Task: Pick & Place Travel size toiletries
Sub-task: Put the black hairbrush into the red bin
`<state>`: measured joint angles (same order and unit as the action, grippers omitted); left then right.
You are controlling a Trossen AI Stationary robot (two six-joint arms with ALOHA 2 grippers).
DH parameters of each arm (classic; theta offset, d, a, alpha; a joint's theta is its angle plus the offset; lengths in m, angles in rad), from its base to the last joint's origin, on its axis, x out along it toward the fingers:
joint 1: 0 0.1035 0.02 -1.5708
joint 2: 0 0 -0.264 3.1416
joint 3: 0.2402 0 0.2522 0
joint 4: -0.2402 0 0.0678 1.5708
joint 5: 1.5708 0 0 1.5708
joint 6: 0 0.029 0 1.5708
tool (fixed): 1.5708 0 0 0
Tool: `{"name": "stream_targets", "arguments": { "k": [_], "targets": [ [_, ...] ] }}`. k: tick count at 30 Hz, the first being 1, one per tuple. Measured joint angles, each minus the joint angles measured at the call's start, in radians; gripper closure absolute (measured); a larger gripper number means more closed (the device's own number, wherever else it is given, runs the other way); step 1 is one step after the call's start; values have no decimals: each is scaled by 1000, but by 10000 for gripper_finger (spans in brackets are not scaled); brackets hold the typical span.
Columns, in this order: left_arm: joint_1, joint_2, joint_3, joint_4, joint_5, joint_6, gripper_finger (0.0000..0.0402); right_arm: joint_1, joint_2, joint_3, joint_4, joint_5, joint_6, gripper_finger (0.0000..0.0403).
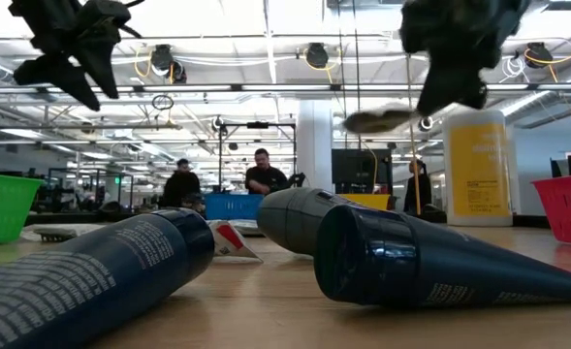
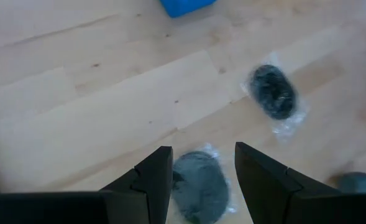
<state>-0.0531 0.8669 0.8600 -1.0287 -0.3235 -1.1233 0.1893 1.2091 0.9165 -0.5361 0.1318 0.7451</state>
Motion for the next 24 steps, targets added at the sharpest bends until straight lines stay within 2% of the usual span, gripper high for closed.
{"name": "stream_targets", "arguments": {
  "k": [11, 14, 24],
  "targets": [
    [-38, 72, 0, 231, 14, 11, 231, 269, -71, 1, -126, -10, 241, 403],
    [-41, 117, 0, 301, 14, 16, 231, 344, -85, 1, -142, -49, 307, 403],
    [-41, 321, 0, 583, 111, 263, 231, 597, -111, 1, -166, -59, 490, 403]
  ]
}}
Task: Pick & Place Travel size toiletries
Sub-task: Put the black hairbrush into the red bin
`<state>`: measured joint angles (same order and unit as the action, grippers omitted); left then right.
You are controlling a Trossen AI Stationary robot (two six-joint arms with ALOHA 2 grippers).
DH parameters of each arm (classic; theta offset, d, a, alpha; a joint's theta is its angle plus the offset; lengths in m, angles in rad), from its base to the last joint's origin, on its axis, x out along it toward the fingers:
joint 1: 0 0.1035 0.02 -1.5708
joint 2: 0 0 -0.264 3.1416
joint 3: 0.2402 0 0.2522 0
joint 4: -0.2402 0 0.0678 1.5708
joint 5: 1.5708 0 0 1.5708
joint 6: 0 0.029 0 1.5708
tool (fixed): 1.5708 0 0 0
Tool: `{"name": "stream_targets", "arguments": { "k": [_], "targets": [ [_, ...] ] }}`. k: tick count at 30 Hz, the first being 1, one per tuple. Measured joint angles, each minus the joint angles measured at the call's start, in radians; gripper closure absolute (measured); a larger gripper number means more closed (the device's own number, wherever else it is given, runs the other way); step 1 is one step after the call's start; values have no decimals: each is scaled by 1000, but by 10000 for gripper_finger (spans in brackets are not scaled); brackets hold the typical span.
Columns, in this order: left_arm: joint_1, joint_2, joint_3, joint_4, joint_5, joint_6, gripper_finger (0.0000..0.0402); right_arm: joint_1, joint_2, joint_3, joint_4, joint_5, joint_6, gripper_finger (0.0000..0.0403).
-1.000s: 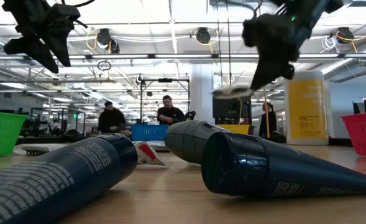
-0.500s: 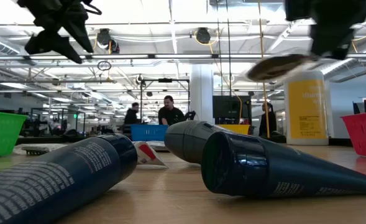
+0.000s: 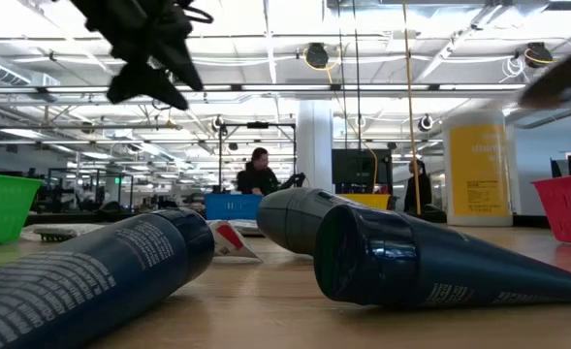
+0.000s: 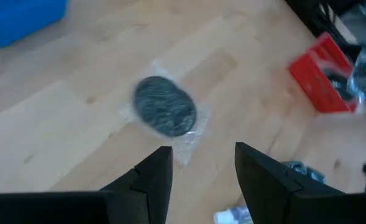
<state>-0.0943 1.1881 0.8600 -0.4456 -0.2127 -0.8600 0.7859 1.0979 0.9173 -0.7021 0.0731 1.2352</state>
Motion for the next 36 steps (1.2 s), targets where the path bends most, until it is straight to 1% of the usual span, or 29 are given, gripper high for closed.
{"name": "stream_targets", "arguments": {
  "k": [4, 7, 10, 15, 18, 20, 24, 29, 32, 36],
  "targets": [
    [0, 85, 0, 115, 40, 124, 231, 90, -9, 0, -27, 0, 95, 403],
    [-2, 138, 0, 192, 70, 185, 231, 145, -10, 1, -64, 2, 167, 403],
    [-7, 180, 0, 247, 88, 181, 231, 184, -10, 1, -120, 4, 249, 403],
    [-34, 207, 0, 276, 139, 140, 231, 212, -10, 1, -209, 36, 363, 403],
    [-68, 208, 0, 290, 157, 147, 231, 212, -9, 1, -268, 35, 433, 403],
    [-97, 208, 0, 293, 173, 180, 231, 211, -10, -4, -290, 35, 470, 403],
    [-161, 208, 0, 292, 222, 299, 231, 211, -10, -50, -245, 33, 482, 403],
    [-216, 208, 0, 294, 214, 436, 231, 210, -9, -126, -94, 31, 486, 403],
    [-226, 240, 0, 299, 222, 481, 231, 210, -9, -155, -47, 32, 511, 403],
    [-232, 311, 0, 341, 289, 501, 231, 209, -9, -171, -50, 38, 545, 397]
  ]
}}
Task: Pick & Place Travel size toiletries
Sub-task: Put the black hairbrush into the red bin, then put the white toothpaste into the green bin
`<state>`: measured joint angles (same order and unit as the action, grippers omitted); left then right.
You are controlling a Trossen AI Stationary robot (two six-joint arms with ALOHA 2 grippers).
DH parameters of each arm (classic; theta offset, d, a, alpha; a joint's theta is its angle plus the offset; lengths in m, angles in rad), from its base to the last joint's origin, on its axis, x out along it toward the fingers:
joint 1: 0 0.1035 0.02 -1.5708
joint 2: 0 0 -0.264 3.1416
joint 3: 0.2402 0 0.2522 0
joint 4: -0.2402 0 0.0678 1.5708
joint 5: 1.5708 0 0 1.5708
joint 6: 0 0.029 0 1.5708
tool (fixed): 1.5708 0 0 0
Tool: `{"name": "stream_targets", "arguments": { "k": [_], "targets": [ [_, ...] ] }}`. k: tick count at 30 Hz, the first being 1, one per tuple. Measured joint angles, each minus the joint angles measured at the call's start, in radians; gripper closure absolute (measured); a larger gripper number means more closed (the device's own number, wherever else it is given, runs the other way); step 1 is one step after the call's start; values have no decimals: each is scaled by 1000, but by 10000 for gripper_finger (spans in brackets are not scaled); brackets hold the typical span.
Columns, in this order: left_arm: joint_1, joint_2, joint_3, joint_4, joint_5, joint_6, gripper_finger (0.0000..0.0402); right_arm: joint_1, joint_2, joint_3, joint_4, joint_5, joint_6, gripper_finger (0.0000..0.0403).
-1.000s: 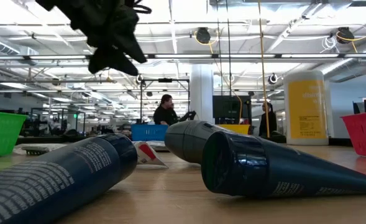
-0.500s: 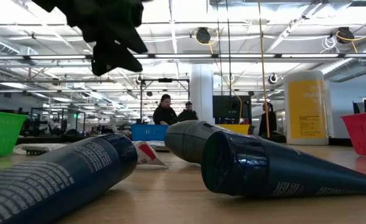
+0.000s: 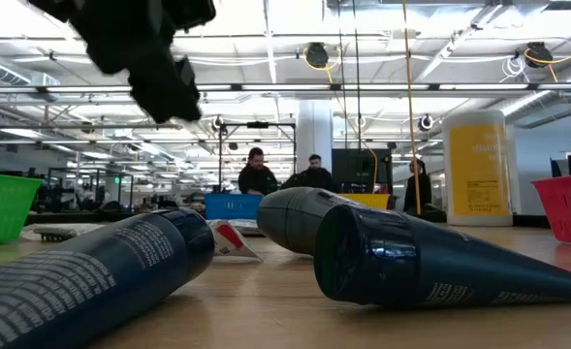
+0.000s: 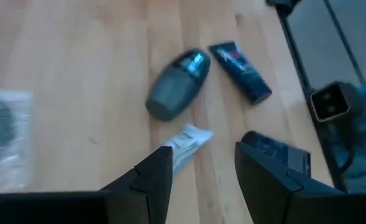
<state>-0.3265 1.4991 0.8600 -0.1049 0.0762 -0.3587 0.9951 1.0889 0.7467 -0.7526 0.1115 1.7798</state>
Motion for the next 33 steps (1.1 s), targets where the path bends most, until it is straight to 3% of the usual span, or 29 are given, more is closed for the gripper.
{"name": "stream_targets", "arguments": {
  "k": [15, 26, 33],
  "targets": [
    [15, 179, 0, 42, -13, 243, 231, 0, -90, 0, 46, 51, 41, 275],
    [49, 222, 0, -6, -23, 368, 231, -1, -205, 0, 42, 162, 59, 290],
    [58, 266, 0, -21, 41, 434, 231, -1, -216, 0, 36, 206, 57, 303]
  ]
}}
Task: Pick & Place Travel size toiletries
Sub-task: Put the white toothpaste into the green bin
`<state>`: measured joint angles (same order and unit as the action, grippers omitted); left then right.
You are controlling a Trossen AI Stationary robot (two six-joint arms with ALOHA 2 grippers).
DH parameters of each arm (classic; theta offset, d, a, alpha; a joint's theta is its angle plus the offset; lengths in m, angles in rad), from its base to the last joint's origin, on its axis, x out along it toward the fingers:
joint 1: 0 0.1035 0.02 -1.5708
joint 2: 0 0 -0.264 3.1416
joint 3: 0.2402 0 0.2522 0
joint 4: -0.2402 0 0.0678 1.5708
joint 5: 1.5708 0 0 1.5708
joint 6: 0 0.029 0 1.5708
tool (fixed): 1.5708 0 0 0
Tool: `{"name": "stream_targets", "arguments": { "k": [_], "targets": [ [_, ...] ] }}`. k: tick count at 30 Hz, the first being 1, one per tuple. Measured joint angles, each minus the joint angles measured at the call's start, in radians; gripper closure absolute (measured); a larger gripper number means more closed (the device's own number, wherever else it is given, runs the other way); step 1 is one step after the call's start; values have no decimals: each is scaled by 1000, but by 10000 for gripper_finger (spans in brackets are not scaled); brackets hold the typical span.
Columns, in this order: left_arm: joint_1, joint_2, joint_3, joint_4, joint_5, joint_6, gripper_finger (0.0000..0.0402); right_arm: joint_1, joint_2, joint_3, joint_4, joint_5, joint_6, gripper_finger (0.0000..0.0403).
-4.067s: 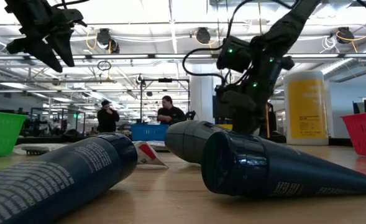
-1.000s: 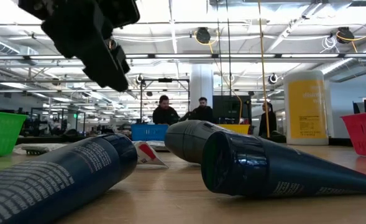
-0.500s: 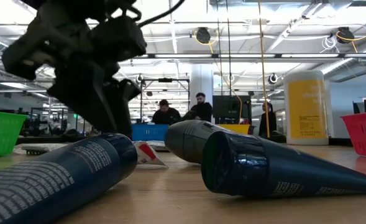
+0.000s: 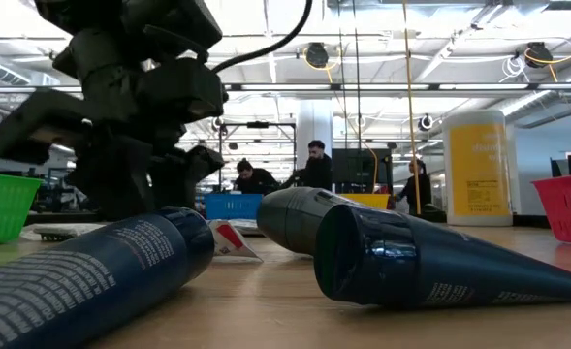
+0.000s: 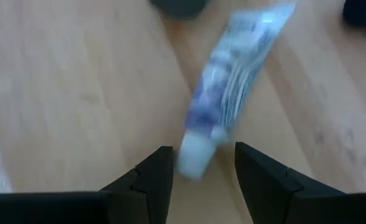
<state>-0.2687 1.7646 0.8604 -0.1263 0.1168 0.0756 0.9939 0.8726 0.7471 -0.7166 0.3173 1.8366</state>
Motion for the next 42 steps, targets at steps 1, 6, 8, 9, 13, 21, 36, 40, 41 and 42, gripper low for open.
{"name": "stream_targets", "arguments": {
  "k": [1, 6, 8, 9, 13, 21, 36, 40, 41, 42],
  "targets": [
    [-1, 5, 1, 4, -1, 1, 231, 0, 1, 0, 0, 0, 0, 305],
    [0, 15, 2, 27, -2, -6, 239, 0, 0, 0, -14, 0, 3, 310],
    [-1, 16, 2, 28, -2, -3, 253, 0, 0, 0, -21, 0, 3, 310],
    [-1, 16, 2, 27, -4, -3, 263, 0, 0, 0, -27, 1, 3, 310],
    [-3, 16, 1, 20, 1, -19, 311, -1, 0, 0, -34, 31, 3, 310],
    [-50, 15, 3, -25, 5, -84, 365, -24, 0, 0, -37, 49, -17, 310],
    [-184, -216, -3, -147, -70, -766, 364, -114, 0, 0, 27, 53, -217, 310],
    [-227, -301, -2, -180, -159, -912, 363, -148, 0, 0, 61, 53, -288, 310],
    [-238, -318, -2, -191, -179, -954, 361, -157, 1, 0, 72, 53, -306, 310],
    [-252, -336, -2, -205, -200, -993, 359, -167, 1, 0, 79, 53, -323, 310]
  ]
}}
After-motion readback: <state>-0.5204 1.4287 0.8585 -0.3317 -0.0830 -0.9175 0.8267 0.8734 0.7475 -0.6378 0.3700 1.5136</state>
